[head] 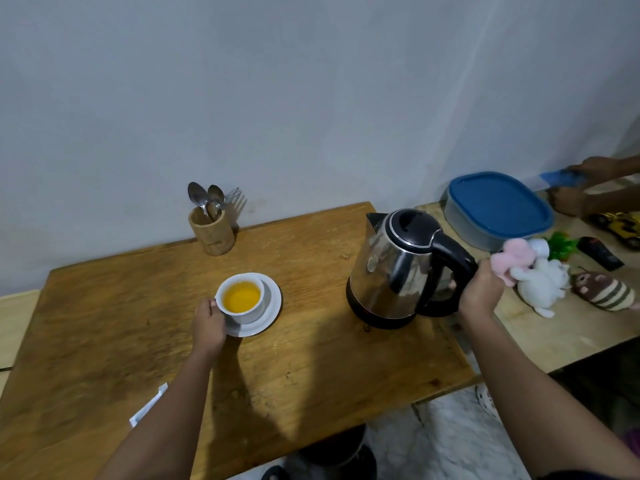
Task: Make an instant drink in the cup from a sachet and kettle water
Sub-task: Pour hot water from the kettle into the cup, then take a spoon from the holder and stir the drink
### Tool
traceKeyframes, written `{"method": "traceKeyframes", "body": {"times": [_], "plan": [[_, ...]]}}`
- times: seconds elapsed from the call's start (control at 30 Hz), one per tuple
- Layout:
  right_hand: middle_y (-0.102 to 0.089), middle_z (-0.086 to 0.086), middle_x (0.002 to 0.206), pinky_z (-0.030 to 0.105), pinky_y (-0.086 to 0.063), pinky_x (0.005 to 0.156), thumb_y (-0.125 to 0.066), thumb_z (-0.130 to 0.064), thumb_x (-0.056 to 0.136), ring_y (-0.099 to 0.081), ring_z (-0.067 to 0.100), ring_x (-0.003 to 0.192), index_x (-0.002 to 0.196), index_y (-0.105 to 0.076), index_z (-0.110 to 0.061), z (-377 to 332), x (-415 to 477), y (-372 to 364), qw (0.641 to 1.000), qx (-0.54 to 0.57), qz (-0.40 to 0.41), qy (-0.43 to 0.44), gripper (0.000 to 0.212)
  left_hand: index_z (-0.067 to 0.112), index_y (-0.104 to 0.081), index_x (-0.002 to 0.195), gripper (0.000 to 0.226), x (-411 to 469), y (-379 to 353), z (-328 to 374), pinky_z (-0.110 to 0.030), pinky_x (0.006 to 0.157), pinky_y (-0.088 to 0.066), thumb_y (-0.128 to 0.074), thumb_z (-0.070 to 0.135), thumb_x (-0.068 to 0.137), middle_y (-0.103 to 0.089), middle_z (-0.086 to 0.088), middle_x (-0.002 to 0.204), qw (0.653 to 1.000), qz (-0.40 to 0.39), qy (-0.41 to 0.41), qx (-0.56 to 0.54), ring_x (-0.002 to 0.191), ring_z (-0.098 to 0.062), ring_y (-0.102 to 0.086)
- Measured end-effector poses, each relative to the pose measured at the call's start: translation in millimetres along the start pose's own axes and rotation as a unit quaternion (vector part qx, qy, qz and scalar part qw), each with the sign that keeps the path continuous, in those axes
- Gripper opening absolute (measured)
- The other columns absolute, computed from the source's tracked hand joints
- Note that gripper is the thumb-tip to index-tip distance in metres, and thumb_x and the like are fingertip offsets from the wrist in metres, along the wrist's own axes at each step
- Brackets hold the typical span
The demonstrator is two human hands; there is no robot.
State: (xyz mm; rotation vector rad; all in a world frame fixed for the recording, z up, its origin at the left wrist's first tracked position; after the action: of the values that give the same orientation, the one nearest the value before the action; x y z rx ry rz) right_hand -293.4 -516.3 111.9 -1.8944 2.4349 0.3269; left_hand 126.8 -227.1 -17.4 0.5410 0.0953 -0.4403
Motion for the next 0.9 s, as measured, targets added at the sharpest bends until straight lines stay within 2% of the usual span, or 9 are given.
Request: {"method": "traceKeyframes", "body": {"times": [0.07, 0.13, 0.23, 0.33, 0.47, 0.57, 0.7, 0.8, 0.9], "plan": [[-0.043, 0.001, 0.059, 0.010, -0.033, 0.042, -0.034, -0.014, 0.097, -0.039, 0.011, 0.054, 0.058, -0.041, -0.017, -4, -2, 1, 0.999, -0.035, 0.000, 0.019, 0.040, -0.005, -0.052, 0.106, 0.029, -1, 1, 1, -0.035, 0.076, -0.036, -0.033, 0.015, 0.098, -0.057, -0.026, 0.110, 1.000, 0.006, 0.000, 0.003, 0.093, -0.033, -0.050], [-0.043, 0.001, 0.059, 0.021, -0.031, 0.050, -0.038, -0.016, 0.095, -0.039, 0.013, 0.057, 0.059, -0.046, -0.013, -6, -4, 5, 0.998, -0.056, 0.021, 0.032, 0.038, -0.006, -0.052, 0.106, 0.029, -2, 0, 3, -0.036, 0.076, -0.035, -0.032, 0.015, 0.098, -0.056, -0.024, 0.106, 1.000, 0.002, 0.000, 0.005, 0.095, -0.035, -0.051], [-0.053, 0.005, 0.071, 0.028, -0.031, 0.056, -0.042, -0.020, 0.093, -0.047, 0.018, 0.072, 0.078, -0.062, -0.011, -22, -1, 4, 0.989, -0.114, 0.034, 0.089, 0.026, -0.006, -0.051, 0.106, 0.029, -2, -1, 3, -0.036, 0.076, -0.034, -0.032, 0.015, 0.098, -0.054, -0.020, 0.103, 1.000, -0.012, -0.002, 0.006, 0.091, -0.030, -0.048], [-0.061, 0.004, 0.090, 0.028, -0.034, 0.072, -0.047, -0.020, 0.091, -0.053, 0.020, 0.086, 0.093, -0.067, -0.010, -58, -2, -13, 0.976, -0.140, 0.013, 0.164, 0.022, -0.002, -0.051, 0.098, 0.025, 2, 0, 0, -0.036, 0.075, -0.036, -0.035, 0.016, 0.097, -0.057, -0.024, 0.105, 1.000, -0.021, 0.001, -0.002, 0.091, -0.032, -0.051], [-0.064, 0.013, 0.102, 0.028, -0.035, 0.080, -0.052, -0.016, 0.087, -0.054, 0.028, 0.102, 0.095, -0.067, -0.008, -114, -22, -52, 0.942, -0.166, -0.032, 0.291, 0.019, 0.006, -0.049, 0.094, 0.019, 0, 0, 3, -0.034, 0.076, -0.036, -0.034, 0.016, 0.098, -0.053, -0.016, 0.102, 0.999, -0.044, 0.004, 0.008, 0.092, -0.027, -0.049], [-0.062, 0.005, 0.101, 0.022, -0.031, 0.080, -0.053, -0.014, 0.086, -0.050, 0.019, 0.101, 0.095, -0.066, -0.010, -141, -57, -92, 0.919, -0.159, -0.083, 0.350, 0.016, 0.007, -0.047, 0.092, 0.019, 0, 0, 7, -0.033, 0.077, -0.035, -0.032, 0.016, 0.098, -0.051, -0.015, 0.099, 0.998, -0.064, -0.006, 0.023, 0.090, -0.025, -0.047], [-0.061, -0.002, 0.092, 0.018, -0.038, 0.075, -0.055, -0.010, 0.085, -0.055, 0.014, 0.091, 0.091, -0.066, -0.012, -147, -112, -164, 0.892, -0.124, -0.206, 0.383, 0.013, 0.008, -0.047, 0.091, 0.018, -2, 0, 8, -0.030, 0.076, -0.034, -0.032, 0.016, 0.098, -0.051, -0.014, 0.097, 0.997, -0.076, -0.023, 0.025, 0.091, -0.029, -0.050], [-0.067, 0.004, 0.088, 0.010, -0.040, 0.068, -0.056, -0.006, 0.082, -0.059, 0.014, 0.081, 0.086, -0.068, -0.010, -128, -147, -226, 0.873, -0.126, -0.313, 0.353, 0.013, 0.010, -0.047, 0.091, 0.017, -4, 2, 13, -0.027, 0.075, -0.034, -0.032, 0.017, 0.098, -0.051, -0.012, 0.097, 0.996, -0.072, -0.036, 0.037, 0.088, -0.023, -0.049], [-0.067, 0.004, 0.088, 0.007, -0.040, 0.061, -0.056, -0.010, 0.086, -0.056, 0.010, 0.076, 0.088, -0.069, -0.011, -86, -173, -286, 0.858, -0.167, -0.404, 0.268, 0.014, 0.015, -0.047, 0.089, 0.018, -2, 3, 12, -0.027, 0.067, -0.036, -0.032, 0.020, 0.098, -0.053, -0.009, 0.095, 0.995, -0.071, -0.043, 0.049, 0.085, -0.018, -0.049]]}}
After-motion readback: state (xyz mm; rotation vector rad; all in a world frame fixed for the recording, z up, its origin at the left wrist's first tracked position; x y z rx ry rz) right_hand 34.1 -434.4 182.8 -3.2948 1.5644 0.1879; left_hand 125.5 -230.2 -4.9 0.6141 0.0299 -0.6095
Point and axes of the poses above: each hand's wrist, its own x-axis towards the middle knuckle, its own y-axis out of the back of the hand, z = x × y, the point moved 10 cm from there along x, towards the middle knuckle
